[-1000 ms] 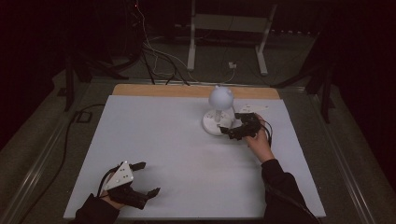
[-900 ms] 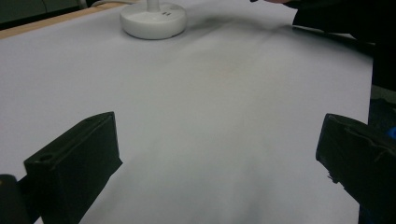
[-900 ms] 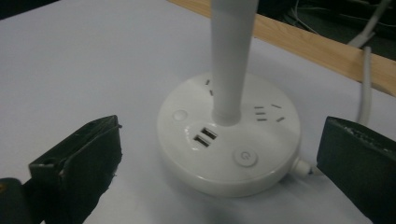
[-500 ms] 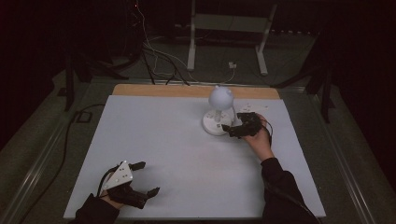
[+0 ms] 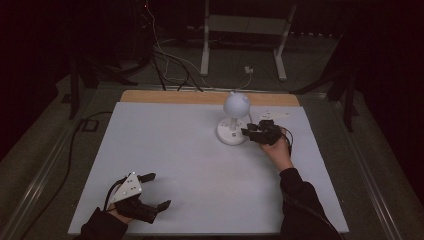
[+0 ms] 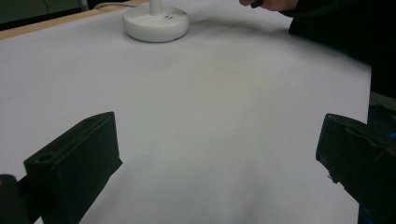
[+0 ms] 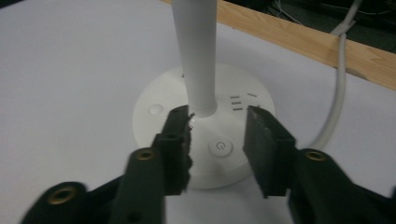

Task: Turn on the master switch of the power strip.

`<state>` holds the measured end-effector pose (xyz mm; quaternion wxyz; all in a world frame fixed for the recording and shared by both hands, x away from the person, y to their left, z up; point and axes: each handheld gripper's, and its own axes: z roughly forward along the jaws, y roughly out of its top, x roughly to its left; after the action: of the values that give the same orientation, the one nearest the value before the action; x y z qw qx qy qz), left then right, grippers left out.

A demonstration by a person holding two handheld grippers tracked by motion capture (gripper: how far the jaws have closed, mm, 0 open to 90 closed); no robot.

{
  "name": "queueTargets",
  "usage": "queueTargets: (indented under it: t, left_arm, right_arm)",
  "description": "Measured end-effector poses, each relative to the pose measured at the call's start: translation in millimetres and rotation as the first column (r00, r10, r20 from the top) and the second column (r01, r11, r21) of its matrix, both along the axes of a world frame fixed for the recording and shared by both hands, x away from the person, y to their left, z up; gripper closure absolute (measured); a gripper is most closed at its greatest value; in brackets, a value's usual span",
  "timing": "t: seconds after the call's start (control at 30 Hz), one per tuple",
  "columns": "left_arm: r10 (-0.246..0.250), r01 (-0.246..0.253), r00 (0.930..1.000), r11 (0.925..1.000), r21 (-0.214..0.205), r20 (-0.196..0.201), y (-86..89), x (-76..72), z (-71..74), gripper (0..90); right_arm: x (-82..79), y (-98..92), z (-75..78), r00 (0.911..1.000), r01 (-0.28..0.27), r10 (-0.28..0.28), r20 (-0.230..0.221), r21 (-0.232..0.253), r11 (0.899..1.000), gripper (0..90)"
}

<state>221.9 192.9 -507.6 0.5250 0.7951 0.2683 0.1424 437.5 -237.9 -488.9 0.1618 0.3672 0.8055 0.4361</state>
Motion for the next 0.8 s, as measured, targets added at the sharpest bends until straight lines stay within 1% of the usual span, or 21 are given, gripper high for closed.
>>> queueTargets:
  t: [0.03,0.17,0.27,0.33,0.4,0.53,0.73,0.8]
  left_arm:
    - [0.0,0.0,1.0,1.0,-0.001,0.0,0.0,0.0,0.0,0.1]
    - [0.001,-0.001,1.0,1.0,-0.002,-0.002,0.1,0.1,-0.1,0.1]
    - [0.001,-0.001,1.0,1.0,-0.002,-0.003,-0.1,0.1,-0.2,0.1]
    - [0.0,0.0,1.0,1.0,0.001,-0.002,-0.3,0.1,-0.3,0.1]
    - [0.001,-0.001,1.0,1.0,0.0,-0.002,-0.2,0.1,-0.3,0.1]
    - [0.002,-0.002,1.0,1.0,-0.002,-0.003,0.0,0.0,-0.3,0.1]
    - [0.001,-0.001,1.0,1.0,-0.001,-0.004,0.0,-0.2,-0.3,0.1]
    - [0.002,-0.002,1.0,1.0,-0.004,-0.004,0.1,0.0,-0.3,0.1]
  right_arm:
    - [0.4,-0.6,-0.2,0.9999,-0.01,0.01,-0.004,0.01,1.0,68.5]
    - [0.8,-1.6,-0.2,0.9998,-0.022,0.022,0.003,0.021,1.0,76.9]
    - [0.7,-0.7,-0.5,0.9992,-0.038,0.038,0.015,-0.004,0.999,82.4]
    - [1.3,0.5,-1.4,0.9987,-0.05,0.05,0.009,-0.017,0.999,87.2]
    - [2.1,1.6,-2.4,0.9984,-0.057,0.057,0.004,-0.024,0.998,89.8]
    - [4.8,2.9,-5.5,0.9975,-0.071,0.07,-0.01,-0.022,0.997,90.0]
    - [8.2,5.2,-8.5,0.9987,-0.051,0.051,-0.008,-0.031,0.998,90.0]
    - [10.0,6.5,-10.2,0.999,-0.044,0.043,-0.01,-0.042,0.998,90.0]
